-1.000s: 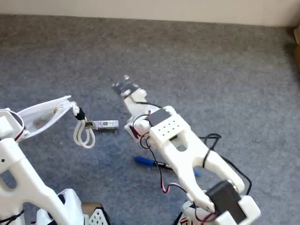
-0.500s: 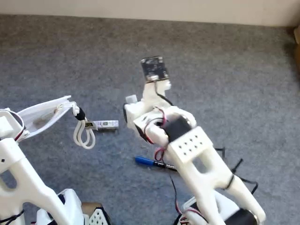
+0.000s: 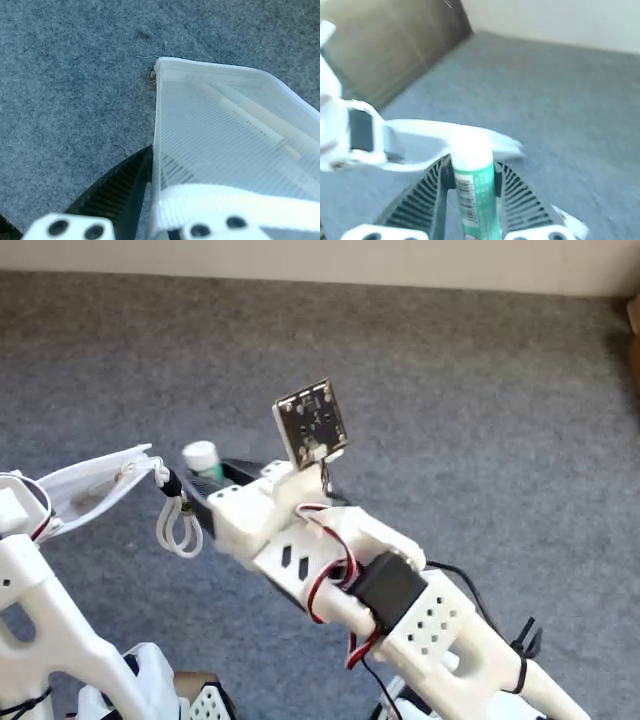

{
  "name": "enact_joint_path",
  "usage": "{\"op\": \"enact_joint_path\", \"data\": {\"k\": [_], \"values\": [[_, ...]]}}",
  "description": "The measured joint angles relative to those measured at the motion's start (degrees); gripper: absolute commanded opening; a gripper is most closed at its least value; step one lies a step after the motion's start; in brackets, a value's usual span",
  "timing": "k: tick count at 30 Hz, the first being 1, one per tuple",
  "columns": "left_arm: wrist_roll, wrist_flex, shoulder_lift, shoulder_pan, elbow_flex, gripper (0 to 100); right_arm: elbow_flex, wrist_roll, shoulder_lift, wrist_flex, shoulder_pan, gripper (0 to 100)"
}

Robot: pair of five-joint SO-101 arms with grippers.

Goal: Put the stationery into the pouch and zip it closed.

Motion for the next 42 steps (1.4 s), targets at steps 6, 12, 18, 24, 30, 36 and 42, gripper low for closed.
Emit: {"op": "enact_joint_path", "data": {"k": [6,12,18,24,30,36,42], "values": [[0.0,0.0,0.0,0.0,0.0,0,0.0,0.0,0.0,-15.4,-3.3,0.4],[0.0,0.0,0.0,0.0,0.0,0,0.0,-0.1,0.3,-28.2,-4.8,0.4],[0.0,0.0,0.0,0.0,0.0,0,0.0,-0.1,9.7,-42.8,-4.8,0.4],[0.0,0.0,0.0,0.0,0.0,0,0.0,-0.1,20.1,-53.4,-4.8,0.4],[0.0,0.0,0.0,0.0,0.0,0,0.0,-0.1,25.0,-56.3,-4.8,0.4],[0.0,0.0,0.0,0.0,0.0,0,1.4,-0.1,26.8,-56.5,-5.0,0.4],[0.0,0.0,0.0,0.0,0.0,0,2.5,-0.1,27.5,-56.5,-6.6,0.4]]}}
